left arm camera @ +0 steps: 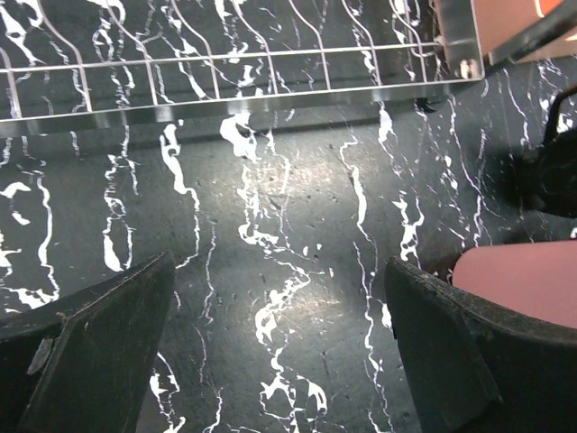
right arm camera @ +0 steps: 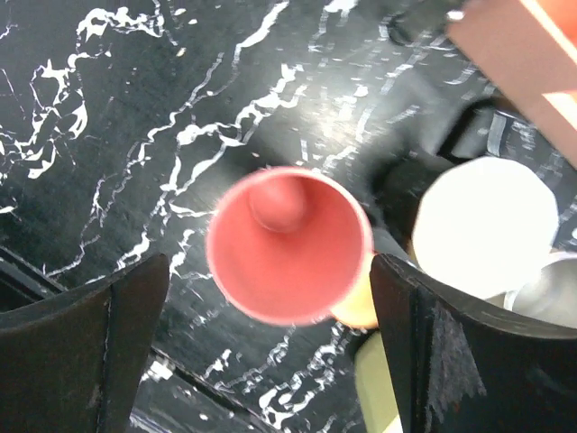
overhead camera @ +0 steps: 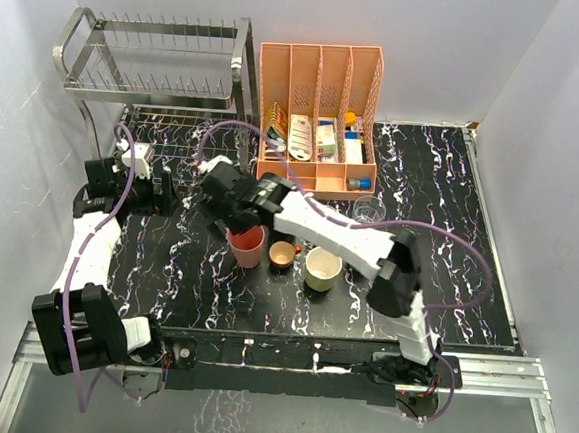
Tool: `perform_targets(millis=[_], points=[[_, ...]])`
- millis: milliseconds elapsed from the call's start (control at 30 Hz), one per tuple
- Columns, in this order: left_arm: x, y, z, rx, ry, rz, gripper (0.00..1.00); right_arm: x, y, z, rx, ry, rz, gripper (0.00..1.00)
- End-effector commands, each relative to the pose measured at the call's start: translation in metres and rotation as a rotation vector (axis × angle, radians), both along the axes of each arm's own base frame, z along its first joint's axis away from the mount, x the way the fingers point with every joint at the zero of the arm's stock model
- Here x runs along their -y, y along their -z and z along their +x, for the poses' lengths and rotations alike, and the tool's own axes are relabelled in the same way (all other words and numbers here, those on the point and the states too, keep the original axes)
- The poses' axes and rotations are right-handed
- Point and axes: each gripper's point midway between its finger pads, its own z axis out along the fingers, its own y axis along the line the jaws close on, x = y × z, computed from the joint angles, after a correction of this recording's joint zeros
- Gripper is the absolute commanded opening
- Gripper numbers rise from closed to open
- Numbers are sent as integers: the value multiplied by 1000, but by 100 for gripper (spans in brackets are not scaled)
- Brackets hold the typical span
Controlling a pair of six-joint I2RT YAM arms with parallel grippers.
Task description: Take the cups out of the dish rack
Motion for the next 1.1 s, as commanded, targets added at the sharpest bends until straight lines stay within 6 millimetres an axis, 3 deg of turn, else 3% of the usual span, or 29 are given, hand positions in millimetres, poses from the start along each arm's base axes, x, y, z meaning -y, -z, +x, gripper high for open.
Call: perform_targets(millis=[0, 133, 233, 367, 433, 467, 533, 733, 867, 1067], points=[[-17, -16, 16, 85, -61, 68, 97, 43, -95, 25, 142, 126, 232, 98], [-15, -13, 16, 153, -18, 104, 97, 112, -125, 54, 198, 291, 372, 98], [-15, -3, 17, 202, -6, 120, 97, 186, -129, 76, 293, 479, 422, 98], [-10, 13, 19, 217, 10, 99, 97, 288, -108, 89, 440, 753, 432, 98], [-8, 19, 21, 200, -9, 62, 97, 327, -95, 85, 506, 854, 426, 98], [-8, 22, 23, 198, -28, 42, 97, 345, -78, 82, 526, 904, 398, 98], [-9, 26, 26, 215, -63, 17, 97, 372, -66, 75, 584, 980, 386, 98], [-19, 54, 22, 279, -222, -33, 97, 421, -30, 62, 721, 1105, 329, 98], [-29, 62, 21, 388, -297, -13, 97, 443, -5, 60, 757, 1170, 319, 98], [-39, 82, 33, 395, -340, -9, 97, 474, 33, 57, 822, 1244, 286, 98]])
